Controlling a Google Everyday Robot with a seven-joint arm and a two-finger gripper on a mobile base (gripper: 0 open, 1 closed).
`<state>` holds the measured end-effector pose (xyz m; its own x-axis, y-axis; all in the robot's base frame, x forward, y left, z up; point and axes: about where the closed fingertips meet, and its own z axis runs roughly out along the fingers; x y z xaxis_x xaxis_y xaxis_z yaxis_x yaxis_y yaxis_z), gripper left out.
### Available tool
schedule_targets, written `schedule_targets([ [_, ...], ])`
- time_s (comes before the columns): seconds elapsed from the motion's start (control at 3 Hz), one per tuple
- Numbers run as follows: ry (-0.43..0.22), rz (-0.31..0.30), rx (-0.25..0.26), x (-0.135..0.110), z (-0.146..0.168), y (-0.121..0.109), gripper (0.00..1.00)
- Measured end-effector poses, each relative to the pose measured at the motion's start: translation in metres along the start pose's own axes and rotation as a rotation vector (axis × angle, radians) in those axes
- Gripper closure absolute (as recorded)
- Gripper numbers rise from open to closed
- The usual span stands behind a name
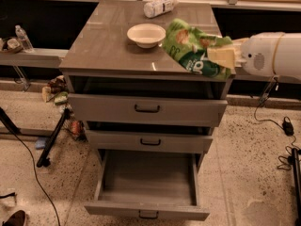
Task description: Place green rice chip bag into bottom drawer
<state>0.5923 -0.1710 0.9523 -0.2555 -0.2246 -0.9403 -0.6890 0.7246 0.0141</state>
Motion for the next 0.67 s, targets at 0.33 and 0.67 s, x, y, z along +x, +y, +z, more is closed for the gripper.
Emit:
schedule_targets([
  [0.33, 0.073, 0.036, -0.133, 0.070, -0.028, 0.043, 1.00],
  [0.67, 0.154, 0.001, -0.242, 0.126, -0.044, 0.073, 1.00],
])
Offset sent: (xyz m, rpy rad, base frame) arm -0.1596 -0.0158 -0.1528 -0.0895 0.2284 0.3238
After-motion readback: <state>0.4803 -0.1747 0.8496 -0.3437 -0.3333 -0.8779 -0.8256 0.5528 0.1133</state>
